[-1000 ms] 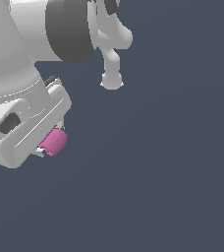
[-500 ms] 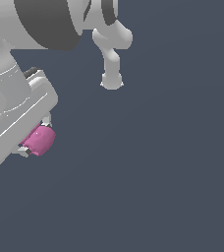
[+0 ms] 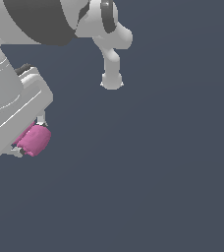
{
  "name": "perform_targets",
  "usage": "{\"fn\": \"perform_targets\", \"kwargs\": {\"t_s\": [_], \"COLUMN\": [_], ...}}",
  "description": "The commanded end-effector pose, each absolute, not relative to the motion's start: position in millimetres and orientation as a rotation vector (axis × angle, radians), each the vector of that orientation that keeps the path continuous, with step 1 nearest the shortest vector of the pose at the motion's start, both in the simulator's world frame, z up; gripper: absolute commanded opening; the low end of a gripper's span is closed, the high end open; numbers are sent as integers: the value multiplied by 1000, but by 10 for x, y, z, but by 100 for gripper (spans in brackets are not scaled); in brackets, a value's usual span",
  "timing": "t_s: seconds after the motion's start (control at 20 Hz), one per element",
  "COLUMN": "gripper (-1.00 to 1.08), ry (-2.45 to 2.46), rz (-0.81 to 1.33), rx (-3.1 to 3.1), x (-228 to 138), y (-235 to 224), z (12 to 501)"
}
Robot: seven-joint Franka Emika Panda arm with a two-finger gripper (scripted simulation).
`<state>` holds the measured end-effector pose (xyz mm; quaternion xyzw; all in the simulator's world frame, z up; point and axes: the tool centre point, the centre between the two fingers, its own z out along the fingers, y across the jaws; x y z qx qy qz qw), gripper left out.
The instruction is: Pick up the object and move it to a goal position.
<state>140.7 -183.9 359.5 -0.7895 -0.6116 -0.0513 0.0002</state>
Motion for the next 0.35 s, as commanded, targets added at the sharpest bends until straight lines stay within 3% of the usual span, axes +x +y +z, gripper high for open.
{"fn": "perform_targets", "kwargs": {"t_s": [0.0, 0.3], "gripper": [-100, -100], "ry": [-1924, -1924], "rz": [-162, -162], "rx": [-2478, -2478], "x": [1413, 1418], "y": [-1844, -1849], "z": [3606, 3610]}}
